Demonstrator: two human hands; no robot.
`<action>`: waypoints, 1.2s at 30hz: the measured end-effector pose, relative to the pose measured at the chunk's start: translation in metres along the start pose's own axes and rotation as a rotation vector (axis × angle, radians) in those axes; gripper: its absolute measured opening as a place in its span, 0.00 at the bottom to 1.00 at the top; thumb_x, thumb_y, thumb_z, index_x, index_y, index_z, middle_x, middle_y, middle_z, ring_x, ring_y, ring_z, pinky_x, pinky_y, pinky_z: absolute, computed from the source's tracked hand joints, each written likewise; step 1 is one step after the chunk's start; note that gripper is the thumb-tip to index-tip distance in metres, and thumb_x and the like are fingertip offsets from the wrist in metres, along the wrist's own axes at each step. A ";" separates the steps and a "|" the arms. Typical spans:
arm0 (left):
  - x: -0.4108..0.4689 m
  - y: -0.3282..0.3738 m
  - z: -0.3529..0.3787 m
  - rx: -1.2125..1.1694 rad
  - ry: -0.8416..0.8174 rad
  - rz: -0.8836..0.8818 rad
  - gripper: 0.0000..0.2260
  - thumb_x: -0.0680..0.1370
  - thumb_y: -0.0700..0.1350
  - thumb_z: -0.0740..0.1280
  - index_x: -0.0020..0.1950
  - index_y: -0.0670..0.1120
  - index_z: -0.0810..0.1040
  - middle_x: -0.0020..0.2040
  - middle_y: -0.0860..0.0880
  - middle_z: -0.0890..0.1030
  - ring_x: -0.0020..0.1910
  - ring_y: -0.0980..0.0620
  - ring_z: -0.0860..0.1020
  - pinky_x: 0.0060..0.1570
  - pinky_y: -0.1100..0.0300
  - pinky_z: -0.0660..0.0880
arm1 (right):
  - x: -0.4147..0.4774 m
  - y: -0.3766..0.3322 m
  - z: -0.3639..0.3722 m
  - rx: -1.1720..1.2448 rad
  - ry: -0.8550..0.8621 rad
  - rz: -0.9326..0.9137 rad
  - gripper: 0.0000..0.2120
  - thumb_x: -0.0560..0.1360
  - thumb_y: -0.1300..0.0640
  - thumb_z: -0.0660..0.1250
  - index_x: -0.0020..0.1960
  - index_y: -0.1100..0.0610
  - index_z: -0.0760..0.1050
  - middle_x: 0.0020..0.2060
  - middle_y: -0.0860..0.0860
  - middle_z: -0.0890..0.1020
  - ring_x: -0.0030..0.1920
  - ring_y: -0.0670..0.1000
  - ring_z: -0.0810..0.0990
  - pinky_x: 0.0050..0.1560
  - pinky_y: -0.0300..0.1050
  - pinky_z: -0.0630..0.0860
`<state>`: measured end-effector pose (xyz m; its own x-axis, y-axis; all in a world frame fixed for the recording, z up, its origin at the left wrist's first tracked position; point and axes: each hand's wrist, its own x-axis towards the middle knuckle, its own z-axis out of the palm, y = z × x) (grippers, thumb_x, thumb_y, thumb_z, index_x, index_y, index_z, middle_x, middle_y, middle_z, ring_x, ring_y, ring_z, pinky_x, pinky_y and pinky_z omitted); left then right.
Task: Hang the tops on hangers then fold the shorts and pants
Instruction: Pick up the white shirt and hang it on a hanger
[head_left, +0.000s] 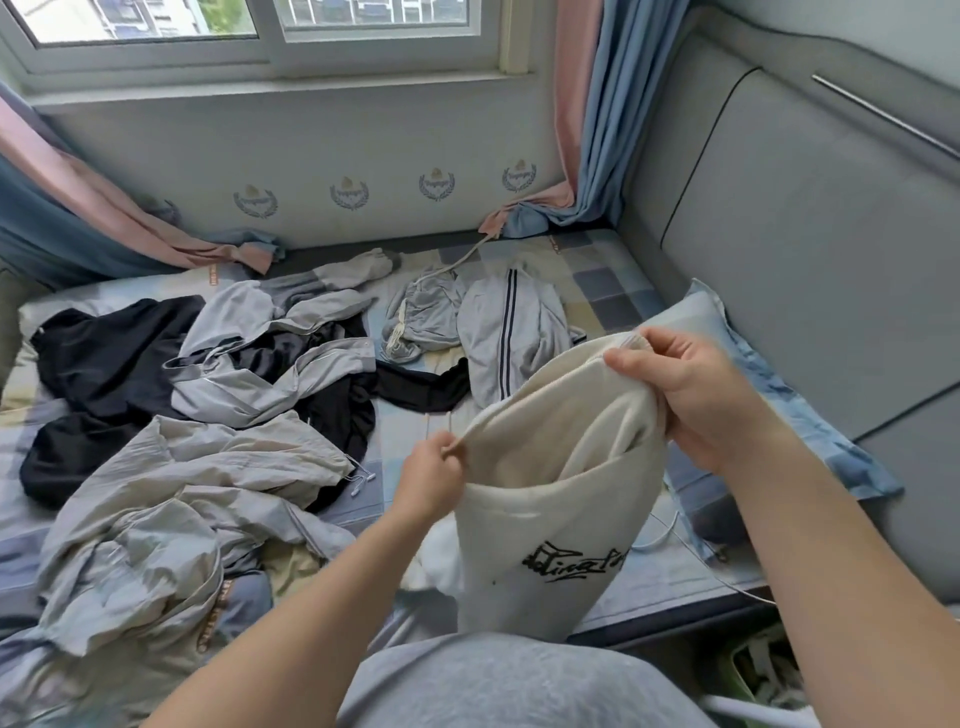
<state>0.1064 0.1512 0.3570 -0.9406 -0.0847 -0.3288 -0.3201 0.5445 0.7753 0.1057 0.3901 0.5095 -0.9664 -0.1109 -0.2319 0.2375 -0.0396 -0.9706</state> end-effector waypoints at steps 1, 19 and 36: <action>0.004 0.004 -0.006 -0.082 0.085 -0.029 0.11 0.78 0.34 0.59 0.41 0.46 0.76 0.34 0.49 0.75 0.39 0.46 0.73 0.34 0.57 0.66 | 0.001 0.006 -0.009 -0.059 0.062 -0.008 0.06 0.76 0.60 0.71 0.41 0.55 0.83 0.35 0.53 0.83 0.34 0.50 0.81 0.31 0.42 0.77; -0.034 0.124 -0.055 -0.204 -0.067 0.423 0.10 0.70 0.42 0.64 0.40 0.54 0.83 0.36 0.47 0.79 0.33 0.57 0.72 0.32 0.67 0.67 | 0.025 0.055 0.036 -0.656 -0.239 -0.262 0.12 0.76 0.52 0.71 0.58 0.52 0.75 0.48 0.49 0.82 0.47 0.47 0.80 0.49 0.43 0.76; -0.014 0.032 -0.008 0.307 0.052 -0.083 0.07 0.78 0.47 0.68 0.43 0.45 0.75 0.44 0.44 0.81 0.45 0.42 0.79 0.43 0.51 0.77 | 0.011 0.021 -0.014 -0.339 0.617 -0.426 0.06 0.77 0.61 0.63 0.42 0.59 0.74 0.31 0.46 0.74 0.29 0.40 0.70 0.32 0.31 0.66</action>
<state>0.1088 0.1631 0.3909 -0.9199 -0.1777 -0.3495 -0.3541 0.7594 0.5458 0.0988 0.4016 0.4855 -0.8708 0.4152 0.2632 -0.1093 0.3584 -0.9272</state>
